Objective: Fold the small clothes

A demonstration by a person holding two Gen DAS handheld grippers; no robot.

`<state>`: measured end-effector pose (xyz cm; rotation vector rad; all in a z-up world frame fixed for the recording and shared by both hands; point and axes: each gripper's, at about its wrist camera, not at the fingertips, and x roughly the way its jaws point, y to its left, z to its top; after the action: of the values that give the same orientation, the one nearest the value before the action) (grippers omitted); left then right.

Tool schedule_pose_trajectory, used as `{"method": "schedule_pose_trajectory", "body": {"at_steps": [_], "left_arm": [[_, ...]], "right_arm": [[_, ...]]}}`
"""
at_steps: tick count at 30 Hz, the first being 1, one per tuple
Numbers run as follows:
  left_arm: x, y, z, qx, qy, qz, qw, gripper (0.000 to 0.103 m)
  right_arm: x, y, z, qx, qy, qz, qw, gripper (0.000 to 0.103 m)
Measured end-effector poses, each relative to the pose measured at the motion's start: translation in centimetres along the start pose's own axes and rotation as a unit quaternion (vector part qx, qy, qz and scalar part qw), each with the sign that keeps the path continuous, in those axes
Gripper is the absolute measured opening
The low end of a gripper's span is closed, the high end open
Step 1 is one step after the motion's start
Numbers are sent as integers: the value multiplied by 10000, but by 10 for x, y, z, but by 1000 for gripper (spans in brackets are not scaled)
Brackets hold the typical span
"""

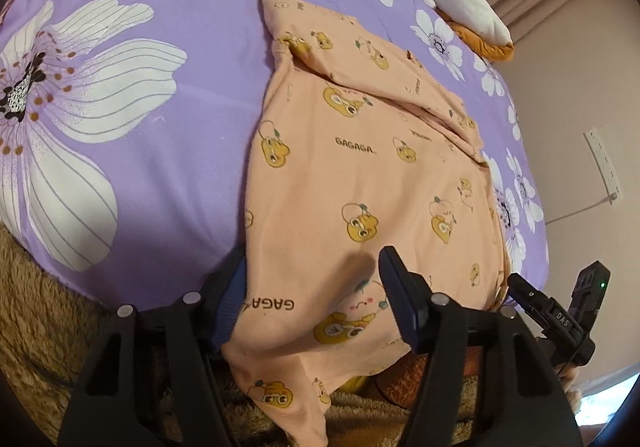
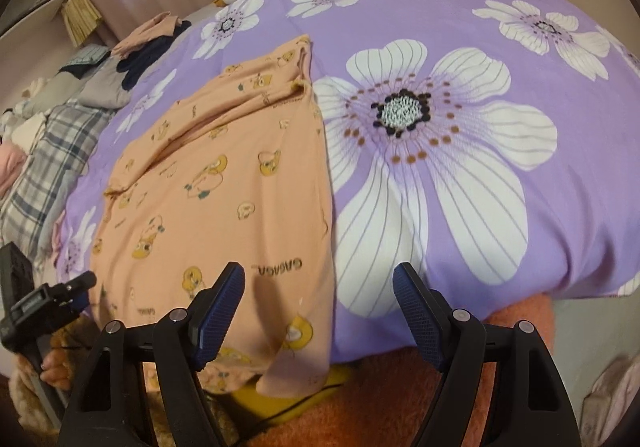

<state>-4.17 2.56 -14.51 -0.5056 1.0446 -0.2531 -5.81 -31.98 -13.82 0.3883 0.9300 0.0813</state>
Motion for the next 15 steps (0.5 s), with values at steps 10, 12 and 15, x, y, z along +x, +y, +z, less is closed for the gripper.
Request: {"method": "schedule_pose_trajectory", "body": {"at_steps": [10, 12, 15], "left_arm": [[9, 0, -5, -31, 132, -168, 9998, 11], [6, 0, -5, -83, 111, -219, 9997, 9], [-4, -4, -1, -76, 14, -300, 9995, 7]], "right_arm": [[8, 11, -11, -212, 162, 351, 9990, 40], [11, 15, -12, -320, 193, 323, 9988, 16], [7, 17, -10, -285, 145, 477, 9983, 12]]}}
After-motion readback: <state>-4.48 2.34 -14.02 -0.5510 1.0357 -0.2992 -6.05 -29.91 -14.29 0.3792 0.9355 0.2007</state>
